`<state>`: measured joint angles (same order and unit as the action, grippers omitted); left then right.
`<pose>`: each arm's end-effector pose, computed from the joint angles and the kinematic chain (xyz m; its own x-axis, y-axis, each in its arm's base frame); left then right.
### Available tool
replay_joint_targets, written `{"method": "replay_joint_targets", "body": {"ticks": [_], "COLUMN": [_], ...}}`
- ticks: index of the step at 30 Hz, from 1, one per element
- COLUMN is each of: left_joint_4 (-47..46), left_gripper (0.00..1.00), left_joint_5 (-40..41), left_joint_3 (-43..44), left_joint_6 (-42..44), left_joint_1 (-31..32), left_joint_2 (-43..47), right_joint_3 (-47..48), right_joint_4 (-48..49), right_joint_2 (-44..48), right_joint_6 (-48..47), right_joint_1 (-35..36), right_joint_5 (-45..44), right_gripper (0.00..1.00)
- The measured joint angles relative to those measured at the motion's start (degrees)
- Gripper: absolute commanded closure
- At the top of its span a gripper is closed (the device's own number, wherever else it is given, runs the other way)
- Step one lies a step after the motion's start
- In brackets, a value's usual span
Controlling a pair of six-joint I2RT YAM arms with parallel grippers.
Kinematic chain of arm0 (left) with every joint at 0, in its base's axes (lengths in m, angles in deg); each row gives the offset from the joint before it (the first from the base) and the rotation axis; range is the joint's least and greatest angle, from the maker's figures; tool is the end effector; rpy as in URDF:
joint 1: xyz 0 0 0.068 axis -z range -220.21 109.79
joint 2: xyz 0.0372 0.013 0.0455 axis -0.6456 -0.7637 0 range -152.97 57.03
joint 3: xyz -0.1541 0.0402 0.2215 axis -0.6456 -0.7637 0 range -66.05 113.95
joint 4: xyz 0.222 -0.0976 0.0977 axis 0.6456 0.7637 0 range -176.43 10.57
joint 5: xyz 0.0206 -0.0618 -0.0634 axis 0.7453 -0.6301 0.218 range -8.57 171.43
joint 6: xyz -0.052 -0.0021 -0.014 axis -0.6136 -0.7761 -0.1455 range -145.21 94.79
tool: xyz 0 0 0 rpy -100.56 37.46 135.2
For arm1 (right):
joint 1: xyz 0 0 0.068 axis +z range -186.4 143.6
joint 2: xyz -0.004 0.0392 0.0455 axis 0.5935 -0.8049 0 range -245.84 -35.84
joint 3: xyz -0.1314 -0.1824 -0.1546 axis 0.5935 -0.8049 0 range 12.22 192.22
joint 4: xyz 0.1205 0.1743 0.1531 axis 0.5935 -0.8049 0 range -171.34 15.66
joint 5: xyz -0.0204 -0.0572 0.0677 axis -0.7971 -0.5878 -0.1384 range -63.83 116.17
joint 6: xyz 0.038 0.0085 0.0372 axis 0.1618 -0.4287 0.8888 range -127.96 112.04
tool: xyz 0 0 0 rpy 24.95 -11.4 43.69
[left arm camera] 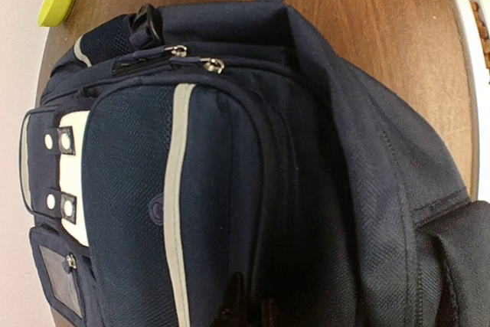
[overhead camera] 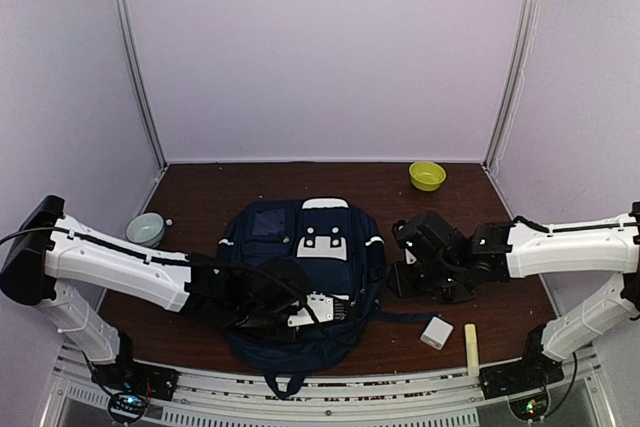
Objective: Pack the student bag
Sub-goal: Hold the upper front pocket of the student bag.
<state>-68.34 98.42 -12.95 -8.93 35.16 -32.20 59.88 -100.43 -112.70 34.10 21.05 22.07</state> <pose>0.0891 -0.3001 0.1939 0.0506 0.8675 -0.4948 0.9043 0.1706 0.3914 0.1451 0.2224 0.2135 -0.8769 -0.1319 -0.4622 -0.3116 0.8882 0.3377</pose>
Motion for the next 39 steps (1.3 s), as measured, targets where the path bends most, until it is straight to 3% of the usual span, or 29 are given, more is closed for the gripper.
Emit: {"method": "replay_joint_targets", "body": {"ticks": [4,15,31,39], "left_joint_4": [0.09,0.0,-1.18,-3.39], "left_gripper": [1.0,1.0,1.0,1.0], "left_joint_5": [0.55,3.08,2.8,0.74], "left_joint_3": [0.02,0.02,-2.12,-5.03], "left_joint_6": [0.2,-1.38,-3.98,-6.88], "left_joint_1": [0.0,-1.73,-3.04,-4.55], "left_joint_2": [1.29,8.96,12.96,15.78], "right_joint_3": [0.0,0.63,-0.11,-5.31], "right_joint_4": [0.79,6.43,23.69,35.01], "right_joint_2": [0.96,1.14,-5.77,-9.11], "right_joint_6": [-0.92,-1.64,2.56,12.09], "right_joint_1": [0.0,0.0,-8.15,-10.12], "right_joint_5": [0.26,5.55,20.26,26.27], "right_gripper": [0.73,0.49,0.55,0.57]}}
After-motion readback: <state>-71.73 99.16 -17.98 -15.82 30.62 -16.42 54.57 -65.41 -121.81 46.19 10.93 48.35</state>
